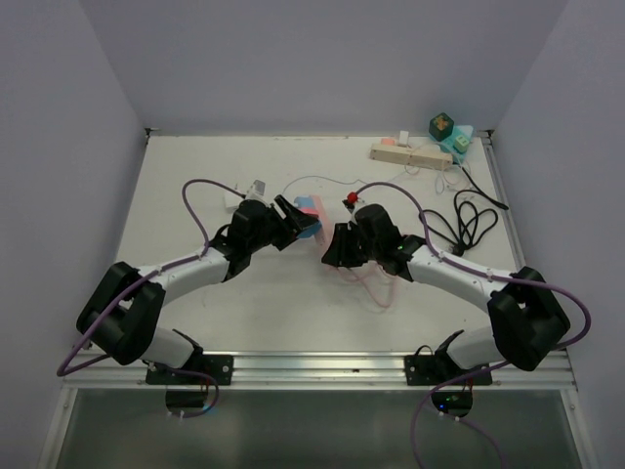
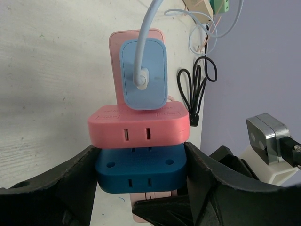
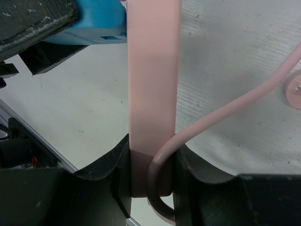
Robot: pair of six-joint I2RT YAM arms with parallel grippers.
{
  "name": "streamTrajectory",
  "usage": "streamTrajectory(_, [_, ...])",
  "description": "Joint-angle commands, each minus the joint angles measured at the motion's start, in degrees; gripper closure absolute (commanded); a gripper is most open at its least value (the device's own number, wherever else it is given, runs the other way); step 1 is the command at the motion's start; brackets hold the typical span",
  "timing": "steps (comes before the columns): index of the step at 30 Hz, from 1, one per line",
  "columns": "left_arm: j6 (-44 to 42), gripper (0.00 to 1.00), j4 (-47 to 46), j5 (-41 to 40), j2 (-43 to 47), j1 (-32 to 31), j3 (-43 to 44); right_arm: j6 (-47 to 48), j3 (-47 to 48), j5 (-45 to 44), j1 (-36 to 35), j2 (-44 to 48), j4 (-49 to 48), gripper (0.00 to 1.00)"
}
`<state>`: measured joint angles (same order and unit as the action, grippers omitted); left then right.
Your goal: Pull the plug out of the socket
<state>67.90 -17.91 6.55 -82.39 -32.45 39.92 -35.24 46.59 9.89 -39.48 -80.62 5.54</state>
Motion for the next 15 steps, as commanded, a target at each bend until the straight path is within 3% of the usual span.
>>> streamTrajectory(1, [0.57,0.95,-1.60,-1.09,1.44,-0.42,0.77,-0.26,0.00,-2.67,-0.42,0.99,-6.33,1.00])
streamTrajectory(2, [0.66,1.00,-1.16,-1.10,1.96,-0.34,0.60,-0.44,-0.44,-3.64,-0.42,0.90,-6.07,1.00])
streamTrajectory(8, [0.66,1.00,2.35,1.01,5.13,1.24,-0.19,-0.79,-3.17,-11.46,0.55,0.64,-3.26,1.00])
streamTrajectory(15, [-0.39,1.00,5.77,7.34,9.08,8.44,-0.38,-2.90,-5.01,-14.81,2.92,0.81,-2.20,1.00])
